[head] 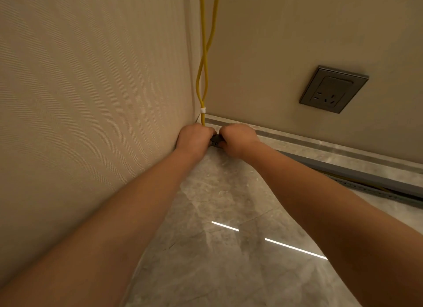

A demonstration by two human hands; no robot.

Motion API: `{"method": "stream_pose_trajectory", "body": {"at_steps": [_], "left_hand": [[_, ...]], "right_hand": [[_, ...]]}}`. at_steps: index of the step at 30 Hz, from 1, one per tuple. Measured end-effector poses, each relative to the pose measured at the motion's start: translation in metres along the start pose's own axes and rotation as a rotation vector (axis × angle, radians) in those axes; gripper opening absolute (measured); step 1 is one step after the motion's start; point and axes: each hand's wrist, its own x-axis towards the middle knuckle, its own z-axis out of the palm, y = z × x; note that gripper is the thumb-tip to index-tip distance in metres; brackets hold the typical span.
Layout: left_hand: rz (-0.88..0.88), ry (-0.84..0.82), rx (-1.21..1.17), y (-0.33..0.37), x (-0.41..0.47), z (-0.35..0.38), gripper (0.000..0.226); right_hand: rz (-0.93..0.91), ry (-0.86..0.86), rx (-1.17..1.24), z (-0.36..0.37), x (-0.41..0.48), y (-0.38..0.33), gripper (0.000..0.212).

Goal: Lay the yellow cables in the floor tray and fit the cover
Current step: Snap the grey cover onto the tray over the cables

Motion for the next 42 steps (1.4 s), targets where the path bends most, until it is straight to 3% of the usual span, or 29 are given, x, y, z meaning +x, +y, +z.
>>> {"method": "stream_pose_trajectory", "body": {"at_steps": [5,10,16,21,27,33,37,40,42], "left_hand": [[0.025,-0.015,-0.013,-0.002,0.001,-0.001,0.022],[0.017,0.087,0.034,0.002,-0.006,0.009,0.024],[0.087,0.248,0.154,0.006,-0.017,0.014,0.012],[0.121,0.262,0.211,0.005,-0.017,0.015,0.016],[0.074,0.16,0.236,0.01,-0.017,0.009,0.016],[0.01,0.022,0.283,0.013,-0.011,0.007,0.008],[0.024,0.071,0.3,0.013,-0.014,0.005,0.006],[0.068,0.206,0.3,0.01,-0.016,0.005,0.021],[0.083,0.292,0.241,0.009,-0.018,0.008,0.018]], "right_hand": [[-0.058,0.065,-0.01,0.002,-0.004,0.003,0.026],[-0.014,0.141,-0.013,0.006,-0.007,-0.005,0.016],[-0.054,0.206,0.009,0.026,-0.017,-0.001,0.027],[-0.019,0.013,0.198,0.009,-0.006,0.009,0.033],[-0.063,-0.206,0.146,-0.021,-0.007,0.021,0.029],[-0.008,-0.114,-0.021,-0.012,-0.013,0.01,0.024],[0.021,-0.034,-0.064,-0.004,-0.017,0.003,0.02],[0.013,0.026,-0.056,0.0,-0.018,0.003,0.019],[-0.009,0.084,-0.064,0.006,-0.019,0.004,0.019]]}}
